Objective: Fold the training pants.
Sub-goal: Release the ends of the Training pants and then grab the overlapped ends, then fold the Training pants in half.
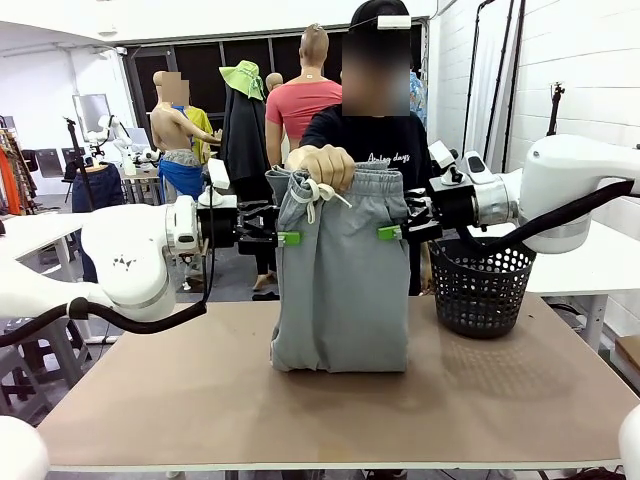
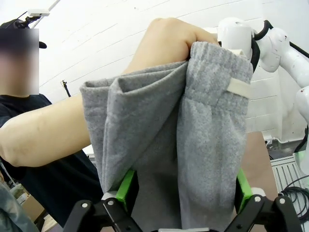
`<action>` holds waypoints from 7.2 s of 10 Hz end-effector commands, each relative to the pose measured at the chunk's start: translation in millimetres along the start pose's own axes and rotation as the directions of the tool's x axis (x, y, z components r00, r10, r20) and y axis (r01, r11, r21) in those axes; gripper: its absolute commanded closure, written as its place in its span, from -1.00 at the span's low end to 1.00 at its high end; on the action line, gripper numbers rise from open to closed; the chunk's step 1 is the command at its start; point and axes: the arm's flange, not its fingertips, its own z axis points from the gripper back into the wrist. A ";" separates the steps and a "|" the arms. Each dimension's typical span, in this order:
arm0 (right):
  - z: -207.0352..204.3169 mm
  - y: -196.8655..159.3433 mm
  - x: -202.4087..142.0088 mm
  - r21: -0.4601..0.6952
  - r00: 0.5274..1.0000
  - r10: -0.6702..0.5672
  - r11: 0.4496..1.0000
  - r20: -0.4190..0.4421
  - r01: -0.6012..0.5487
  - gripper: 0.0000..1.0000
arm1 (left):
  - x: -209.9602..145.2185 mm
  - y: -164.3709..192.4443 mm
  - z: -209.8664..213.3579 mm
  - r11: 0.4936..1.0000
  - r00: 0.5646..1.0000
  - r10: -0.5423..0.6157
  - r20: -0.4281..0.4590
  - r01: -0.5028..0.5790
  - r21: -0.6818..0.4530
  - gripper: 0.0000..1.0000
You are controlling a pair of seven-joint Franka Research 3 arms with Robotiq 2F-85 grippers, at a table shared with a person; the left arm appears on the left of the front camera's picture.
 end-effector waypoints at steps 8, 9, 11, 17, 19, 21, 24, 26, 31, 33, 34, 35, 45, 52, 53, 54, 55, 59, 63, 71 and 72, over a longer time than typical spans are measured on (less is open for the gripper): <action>15.0 6.5 9.2 -0.119 0.999 -0.003 0.993 -0.050 -0.003 -1.00 | 8.9 -6.6 22.3 0.984 1.000 0.024 -0.019 -0.020 0.178 -1.00; 15.5 7.4 9.9 -0.124 0.998 -0.008 0.992 -0.057 0.001 -1.00 | 9.6 -7.3 24.0 0.981 1.000 0.025 -0.019 -0.021 0.193 -1.00; 21.0 7.3 10.4 -0.153 0.999 -0.006 0.988 -0.054 -0.002 -1.00 | 10.9 -5.7 25.7 0.978 1.000 0.012 -0.006 -0.010 0.209 -1.00; 20.8 6.6 7.1 -0.213 0.999 -0.002 0.977 -0.038 -0.006 -1.00 | 12.8 -8.9 32.4 0.971 1.000 -0.002 0.010 -0.001 0.237 -1.00; 25.1 8.7 8.7 -0.260 0.999 -0.002 0.966 -0.037 -0.008 -1.00 | 13.0 -8.8 32.9 0.970 1.000 0.006 0.008 -0.007 0.244 -1.00; 25.9 10.6 9.9 -0.288 0.999 0.004 0.958 -0.035 -0.014 -1.00 | 13.1 -8.7 33.5 0.965 1.000 0.031 -0.001 -0.029 0.262 -1.00; 24.3 6.1 8.8 -0.202 1.000 -0.023 0.979 0.004 0.023 -1.00 | 11.5 0.7 34.6 0.979 0.995 0.096 0.011 -0.096 0.179 -1.00; 25.8 4.5 10.1 -0.218 1.000 -0.012 0.976 0.000 0.012 -1.00 | 15.3 5.7 33.7 0.981 0.997 0.078 -0.012 -0.075 0.180 -1.00; 23.4 -0.2 11.5 -0.085 0.998 -0.065 0.994 -0.021 0.063 -1.00 | 28.3 9.4 23.7 0.999 0.999 0.031 -0.011 -0.030 0.016 -1.00; 20.3 -0.2 11.6 -0.072 0.998 -0.066 0.995 -0.016 0.065 -1.00 | 27.9 5.0 19.0 0.999 0.999 0.035 -0.020 -0.036 -0.018 -1.00; 15.8 -1.1 11.5 -0.078 0.998 -0.058 0.995 -0.013 0.056 -1.00 | 26.8 2.8 15.9 0.998 0.999 0.044 -0.029 -0.045 -0.044 -1.00; 12.1 -0.5 10.9 -0.068 0.998 -0.057 0.996 -0.008 0.056 -1.00 | 26.7 -0.4 15.1 0.995 0.998 0.056 -0.033 -0.059 -0.081 -1.00; -11.7 -0.8 12.6 -0.030 0.997 -0.064 0.997 0.042 0.065 -1.00 | 17.9 -12.9 -40.7 0.993 0.993 0.115 -0.026 -0.115 -0.001 -1.00; -14.6 -5.5 10.4 -0.060 0.995 -0.085 0.994 0.049 0.088 -0.62 | 29.7 -2.6 -49.3 0.987 0.988 0.150 -0.040 -0.148 0.056 -0.60; -13.5 -5.5 11.0 -0.058 0.993 -0.098 0.993 0.060 0.101 -0.24 | 27.7 -0.4 -45.7 0.981 0.987 0.163 -0.010 -0.161 0.112 -0.20; -13.6 -7.6 10.9 -0.050 0.991 -0.116 0.992 0.071 0.120 0.14 | 29.0 1.6 -40.9 0.973 0.982 0.180 0.058 -0.186 0.135 0.20; -13.9 -6.8 11.2 -0.036 0.987 -0.133 0.990 0.091 0.137 0.52 | 30.2 0.1 -39.6 0.970 0.979 0.196 0.057 -0.202 0.132 0.60; -13.0 -8.1 14.2 -0.017 0.980 -0.140 0.989 0.144 0.144 1.00 | 22.9 1.8 -37.5 0.967 0.974 0.227 0.011 -0.226 0.120 1.00; -12.7 -6.7 12.3 -0.055 0.993 -0.108 0.992 0.043 0.110 1.00 | 19.5 0.9 -38.4 0.971 0.974 0.223 -0.047 -0.217 0.104 1.00; -11.4 -4.2 7.6 -0.034 0.993 -0.096 0.995 0.064 0.098 1.00 | 18.7 0.9 -37.6 0.974 0.979 0.204 -0.013 -0.201 0.101 1.00; -11.4 -4.2 7.6 -0.034 0.993 -0.096 0.995 0.064 0.098 1.00 | 18.7 0.9 -37.6 0.974 0.979 0.204 -0.013 -0.201 0.101 1.00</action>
